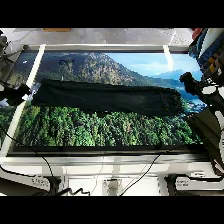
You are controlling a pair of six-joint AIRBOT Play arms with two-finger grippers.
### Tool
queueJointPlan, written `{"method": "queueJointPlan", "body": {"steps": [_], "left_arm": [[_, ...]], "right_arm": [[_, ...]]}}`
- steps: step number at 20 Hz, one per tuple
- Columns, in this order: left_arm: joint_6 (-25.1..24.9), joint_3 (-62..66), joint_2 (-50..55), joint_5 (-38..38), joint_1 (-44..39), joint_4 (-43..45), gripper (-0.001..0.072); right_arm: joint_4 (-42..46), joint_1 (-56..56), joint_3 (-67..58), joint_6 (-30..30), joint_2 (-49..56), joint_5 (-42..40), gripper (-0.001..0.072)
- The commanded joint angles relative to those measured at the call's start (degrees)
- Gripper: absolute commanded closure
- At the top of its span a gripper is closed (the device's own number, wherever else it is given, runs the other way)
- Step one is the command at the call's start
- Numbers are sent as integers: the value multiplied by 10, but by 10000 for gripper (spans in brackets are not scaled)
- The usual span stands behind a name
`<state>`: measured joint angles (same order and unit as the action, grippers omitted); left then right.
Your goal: Fold the clothes and pants, and hang the long-sleeved shirts on hangers.
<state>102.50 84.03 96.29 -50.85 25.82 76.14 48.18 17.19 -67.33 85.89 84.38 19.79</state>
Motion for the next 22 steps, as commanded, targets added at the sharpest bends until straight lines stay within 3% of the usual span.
{"method": "queueJointPlan", "body": {"steps": [1, 3, 5, 12, 15, 17, 18, 20, 21, 22], "left_arm": [[28, -62, -2, 8, 0, -84, 143], [102, -99, -2, 53, -1, -102, 37], [132, -122, -1, 96, -1, -118, 7], [125, -127, 45, 253, -21, -215, 9], [57, -126, 54, 322, -47, -215, 11], [50, -126, 62, 360, -58, -210, 16], [50, -126, 63, 367, -59, -207, 111], [50, -126, 60, 367, -58, -207, 593], [38, -125, 52, 367, -56, -207, 648], [-5, -124, 39, 372, -54, -202, 650]], "right_arm": [[16, 0, 0, -1, -2, 31, 181], [17, 0, 0, 0, -2, 32, 181], [19, 0, 0, -1, -2, 31, 181], [29, 0, 0, 0, -2, 28, 182], [28, 0, 0, 0, -2, 30, 182], [29, 0, 0, 0, -2, 38, 182], [29, 0, 0, 0, -2, 46, 182], [30, 0, 0, 0, -2, 63, 189], [31, 0, 0, -1, -3, 76, 231], [31, 0, 0, -10, -5, 91, 298]]}}
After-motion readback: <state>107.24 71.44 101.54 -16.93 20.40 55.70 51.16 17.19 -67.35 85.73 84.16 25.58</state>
